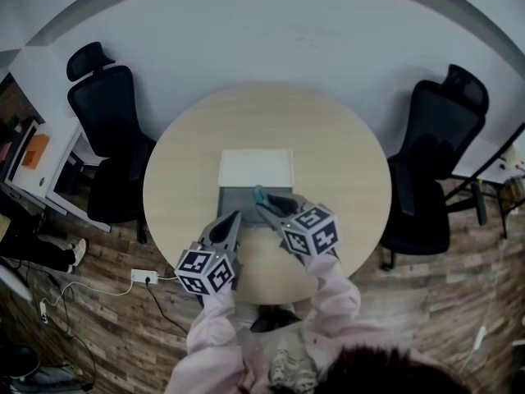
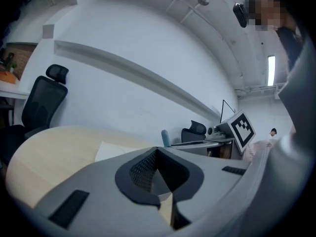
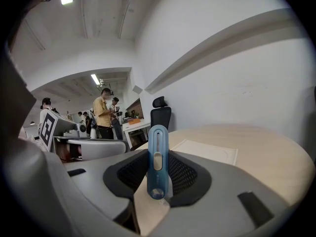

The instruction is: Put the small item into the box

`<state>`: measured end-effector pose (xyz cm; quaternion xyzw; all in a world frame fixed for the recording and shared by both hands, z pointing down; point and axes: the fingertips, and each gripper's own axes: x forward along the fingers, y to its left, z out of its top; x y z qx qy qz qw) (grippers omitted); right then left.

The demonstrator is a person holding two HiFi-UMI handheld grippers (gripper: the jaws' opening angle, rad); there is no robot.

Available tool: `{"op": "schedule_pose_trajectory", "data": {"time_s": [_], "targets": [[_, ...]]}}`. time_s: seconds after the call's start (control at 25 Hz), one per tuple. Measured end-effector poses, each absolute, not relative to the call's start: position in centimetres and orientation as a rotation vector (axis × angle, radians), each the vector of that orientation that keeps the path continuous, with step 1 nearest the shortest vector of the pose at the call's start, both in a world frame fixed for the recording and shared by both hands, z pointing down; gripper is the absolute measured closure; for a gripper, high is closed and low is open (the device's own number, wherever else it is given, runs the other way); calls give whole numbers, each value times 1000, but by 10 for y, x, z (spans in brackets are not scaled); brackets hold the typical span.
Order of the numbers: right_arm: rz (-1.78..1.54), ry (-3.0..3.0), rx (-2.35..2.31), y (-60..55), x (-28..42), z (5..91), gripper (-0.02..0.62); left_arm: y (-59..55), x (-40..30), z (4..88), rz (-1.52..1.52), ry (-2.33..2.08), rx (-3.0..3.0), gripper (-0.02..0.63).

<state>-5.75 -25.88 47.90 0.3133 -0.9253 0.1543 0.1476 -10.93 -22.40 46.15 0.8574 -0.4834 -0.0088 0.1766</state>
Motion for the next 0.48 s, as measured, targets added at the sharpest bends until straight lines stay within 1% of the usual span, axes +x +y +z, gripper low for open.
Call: {"op": "schedule_pose_trajectory", "data": {"time_s": [0.48], "targets": [[470, -2569, 817, -281, -75, 506, 463, -242, -114, 489, 15, -1318, 2386, 595]]}}
